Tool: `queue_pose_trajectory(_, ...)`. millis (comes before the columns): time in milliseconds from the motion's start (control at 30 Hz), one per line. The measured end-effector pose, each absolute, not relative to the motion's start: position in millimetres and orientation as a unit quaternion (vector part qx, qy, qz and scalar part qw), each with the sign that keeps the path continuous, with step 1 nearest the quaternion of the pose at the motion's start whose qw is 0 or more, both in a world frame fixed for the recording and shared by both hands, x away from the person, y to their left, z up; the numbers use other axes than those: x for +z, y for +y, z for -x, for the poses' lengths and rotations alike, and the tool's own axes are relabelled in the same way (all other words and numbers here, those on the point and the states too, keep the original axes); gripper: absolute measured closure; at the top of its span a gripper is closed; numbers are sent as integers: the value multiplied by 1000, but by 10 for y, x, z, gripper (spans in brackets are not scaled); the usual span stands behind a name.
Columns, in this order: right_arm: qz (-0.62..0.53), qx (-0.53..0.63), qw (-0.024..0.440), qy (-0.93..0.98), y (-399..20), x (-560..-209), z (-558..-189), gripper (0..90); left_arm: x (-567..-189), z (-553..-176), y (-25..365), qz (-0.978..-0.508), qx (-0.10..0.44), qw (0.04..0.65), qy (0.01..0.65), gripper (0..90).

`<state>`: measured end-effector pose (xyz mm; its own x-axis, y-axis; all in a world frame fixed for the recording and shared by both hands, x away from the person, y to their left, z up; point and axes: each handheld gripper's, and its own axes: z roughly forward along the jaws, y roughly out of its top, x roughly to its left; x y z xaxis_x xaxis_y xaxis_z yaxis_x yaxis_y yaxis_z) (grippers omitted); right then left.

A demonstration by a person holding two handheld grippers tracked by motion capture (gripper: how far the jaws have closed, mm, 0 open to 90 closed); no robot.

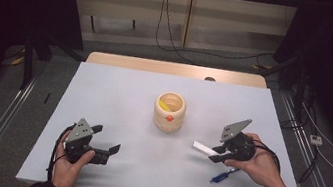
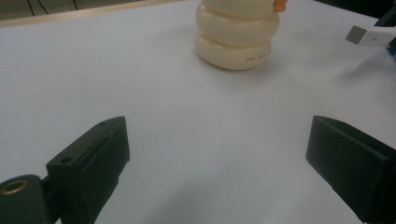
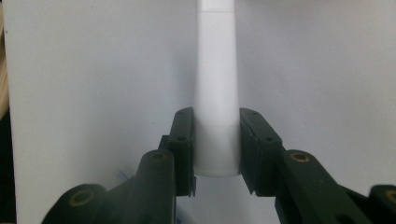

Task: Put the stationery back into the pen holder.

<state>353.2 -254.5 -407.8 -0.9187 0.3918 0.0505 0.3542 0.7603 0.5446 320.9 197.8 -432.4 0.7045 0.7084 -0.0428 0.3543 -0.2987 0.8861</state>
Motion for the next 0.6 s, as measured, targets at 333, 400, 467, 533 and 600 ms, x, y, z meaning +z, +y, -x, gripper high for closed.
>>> queue_pose_trajectory(333,-212,300,12,930,-2381,-4096,-3562,681,-4252,-3142,1781,-812,185,475,284,61)
queue_pose_trajectory(400,-211,302,19,930,-2345,-4072,-3561,681,-4238,-3130,1723,-820,191,468,268,90)
queue_pose_trajectory(467,-215,306,32,927,-2330,-4062,-3570,681,-4226,-3136,1689,-827,187,464,256,93)
queue_pose_trajectory(533,-216,308,29,926,-2323,-4071,-3579,681,-4216,-3156,1639,-836,179,458,244,93)
queue_pose_trajectory(600,-217,308,25,926,-2305,-4081,-3585,680,-4204,-3184,1584,-839,181,455,238,89)
